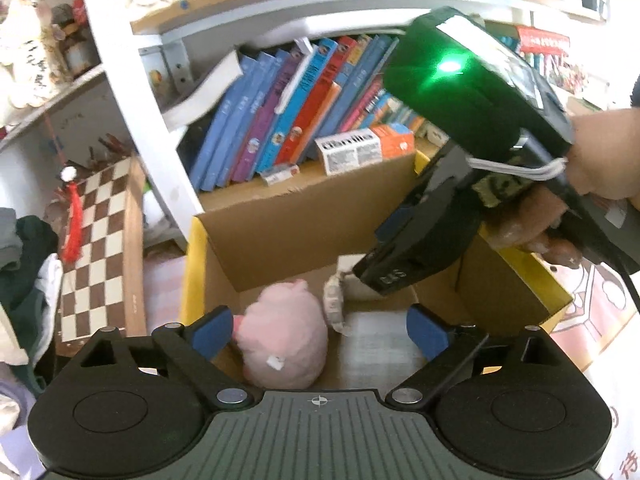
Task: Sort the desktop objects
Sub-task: 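Open both tools to drop the tape roll and watch into the box, then withdraw both tools from the box back toward the desk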
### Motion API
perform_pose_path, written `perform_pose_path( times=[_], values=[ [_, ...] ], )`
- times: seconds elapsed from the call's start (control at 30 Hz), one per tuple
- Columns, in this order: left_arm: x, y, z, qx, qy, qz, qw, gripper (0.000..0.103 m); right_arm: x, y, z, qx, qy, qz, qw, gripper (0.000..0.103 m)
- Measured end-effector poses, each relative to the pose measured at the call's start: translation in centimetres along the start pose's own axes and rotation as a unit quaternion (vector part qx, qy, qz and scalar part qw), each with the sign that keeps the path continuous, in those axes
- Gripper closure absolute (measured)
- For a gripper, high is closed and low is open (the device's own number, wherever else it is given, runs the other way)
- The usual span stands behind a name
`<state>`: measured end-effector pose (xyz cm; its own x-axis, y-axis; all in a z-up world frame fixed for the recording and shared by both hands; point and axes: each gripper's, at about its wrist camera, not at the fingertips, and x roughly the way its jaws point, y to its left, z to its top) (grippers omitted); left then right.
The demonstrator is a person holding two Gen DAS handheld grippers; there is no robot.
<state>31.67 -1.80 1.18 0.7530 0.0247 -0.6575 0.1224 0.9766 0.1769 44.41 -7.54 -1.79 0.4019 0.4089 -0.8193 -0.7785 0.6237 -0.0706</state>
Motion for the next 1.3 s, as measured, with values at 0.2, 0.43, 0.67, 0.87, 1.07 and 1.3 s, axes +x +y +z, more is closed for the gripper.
perform_pose_path(
  times=[0.2,0.43,0.67,0.87,1.07,1.3],
  values=[
    [-2.0,0.6,0.0,-0.018,-0.02,0.007,0.9996,0.008,-2.7,-0.3,-0.7,0.025,-0.031,0.011,0.999,0.063],
    [-5.1,0.6,-0.1,-0.028,-0.055,0.016,0.998,0.008,-6.3,0.5,-1.6,0.044,-0.076,0.009,0.996,0.056],
    [-8.0,1.3,-1.0,-0.044,-0.08,0.021,0.9956,0.007,-10.1,1.8,-2.8,0.066,-0.118,-0.001,0.991,0.051],
    [-10.0,2.1,-2.4,-0.048,-0.092,0.024,0.9944,0.007,-12.4,3.7,-4.1,0.076,-0.135,-0.018,0.988,0.047],
    [-11.7,3.0,-4.2,-0.056,-0.097,0.022,0.9935,0.007,-14.6,5.4,-6.2,0.095,-0.145,-0.036,0.984,0.045],
    [-13.2,3.7,-6.4,-0.06,-0.093,0.015,0.9937,0.007,-16.6,7.5,-9.6,0.113,-0.144,-0.062,0.981,0.041]
  ],
)
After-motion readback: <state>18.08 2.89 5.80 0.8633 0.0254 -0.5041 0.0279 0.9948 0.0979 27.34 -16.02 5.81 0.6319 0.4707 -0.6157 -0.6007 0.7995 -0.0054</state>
